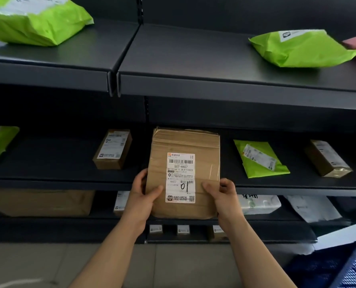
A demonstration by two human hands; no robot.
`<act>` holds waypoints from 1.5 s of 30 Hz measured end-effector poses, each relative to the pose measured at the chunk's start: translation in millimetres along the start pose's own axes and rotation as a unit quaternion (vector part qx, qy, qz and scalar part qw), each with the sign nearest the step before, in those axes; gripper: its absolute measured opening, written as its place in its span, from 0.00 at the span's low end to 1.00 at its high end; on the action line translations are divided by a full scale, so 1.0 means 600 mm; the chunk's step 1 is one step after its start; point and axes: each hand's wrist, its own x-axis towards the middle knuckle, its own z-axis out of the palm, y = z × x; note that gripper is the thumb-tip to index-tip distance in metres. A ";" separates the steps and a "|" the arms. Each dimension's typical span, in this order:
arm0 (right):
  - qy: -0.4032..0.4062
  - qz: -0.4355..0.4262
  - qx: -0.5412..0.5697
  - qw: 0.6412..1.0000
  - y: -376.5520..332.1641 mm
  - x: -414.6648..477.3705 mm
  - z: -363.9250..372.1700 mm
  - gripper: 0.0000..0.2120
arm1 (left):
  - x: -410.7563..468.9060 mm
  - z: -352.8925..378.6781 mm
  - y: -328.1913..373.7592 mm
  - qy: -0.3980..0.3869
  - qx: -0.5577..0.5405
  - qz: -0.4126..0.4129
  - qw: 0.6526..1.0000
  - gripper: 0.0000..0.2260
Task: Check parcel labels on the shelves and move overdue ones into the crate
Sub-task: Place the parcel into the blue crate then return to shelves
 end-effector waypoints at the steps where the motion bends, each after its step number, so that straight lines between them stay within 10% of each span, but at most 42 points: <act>1: -0.001 -0.003 0.000 1.000 0.000 -0.002 -0.001 0.20 | -0.002 0.001 -0.001 0.000 -0.002 0.000 1.000 0.25; 16: 0.028 -0.002 0.012 1.000 -0.013 -0.016 -0.004 0.22 | 0.007 0.003 0.012 -0.026 0.020 -0.009 0.999 0.26; 26: 0.161 -0.026 0.064 0.985 -0.040 -0.063 -0.036 0.23 | 0.037 0.050 0.081 -0.179 0.104 -0.013 0.978 0.24; 45: 0.499 0.020 0.276 0.821 0.113 -0.355 -0.272 0.25 | -0.148 0.321 -0.076 -0.538 0.258 -0.097 0.796 0.27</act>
